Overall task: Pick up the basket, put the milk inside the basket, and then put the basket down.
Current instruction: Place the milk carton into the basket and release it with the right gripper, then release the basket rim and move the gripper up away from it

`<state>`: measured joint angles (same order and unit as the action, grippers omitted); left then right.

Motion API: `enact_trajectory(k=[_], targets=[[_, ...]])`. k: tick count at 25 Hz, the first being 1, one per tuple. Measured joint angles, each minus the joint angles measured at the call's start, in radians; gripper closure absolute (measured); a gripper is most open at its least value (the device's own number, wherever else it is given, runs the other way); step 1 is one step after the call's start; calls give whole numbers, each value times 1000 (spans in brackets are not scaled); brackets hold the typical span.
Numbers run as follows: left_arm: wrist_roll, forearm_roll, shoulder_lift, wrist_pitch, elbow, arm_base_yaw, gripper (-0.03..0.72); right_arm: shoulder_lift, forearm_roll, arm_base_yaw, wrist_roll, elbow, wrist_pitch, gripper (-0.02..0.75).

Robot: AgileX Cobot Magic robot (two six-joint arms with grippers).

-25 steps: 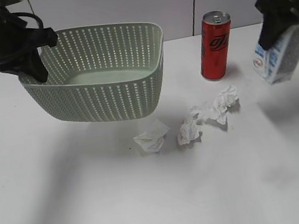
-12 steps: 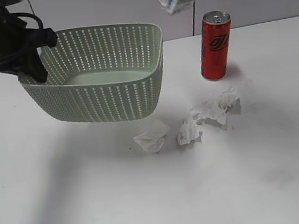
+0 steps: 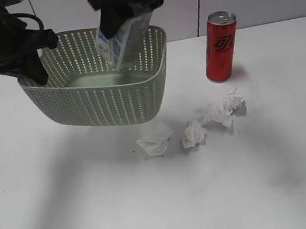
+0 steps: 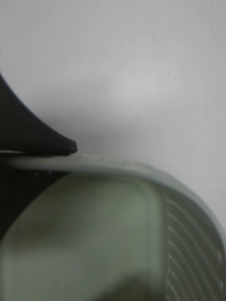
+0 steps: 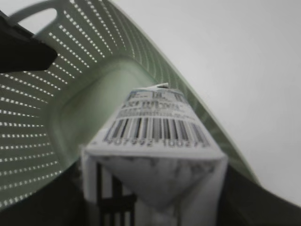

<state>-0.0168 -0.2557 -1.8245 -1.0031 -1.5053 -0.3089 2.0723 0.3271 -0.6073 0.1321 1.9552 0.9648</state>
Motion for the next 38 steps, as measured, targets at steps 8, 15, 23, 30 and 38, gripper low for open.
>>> enact_trajectory(k=[8,15,23,30,38], targets=[[17,40,-5,-2,4,0,703,96,-6,-25,8,0,-69,309],[10,62,-23,12,8,0,703,96,-3,-27,11,50,-63,99],[17,66,-49,48,8,0,703,41,-79,-19,14,135,48,83],[17,62,-52,102,8,0,703,-94,-125,80,-40,135,231,95],[17,9,-136,125,8,0,703,-337,-149,250,-63,-80,244,121]])
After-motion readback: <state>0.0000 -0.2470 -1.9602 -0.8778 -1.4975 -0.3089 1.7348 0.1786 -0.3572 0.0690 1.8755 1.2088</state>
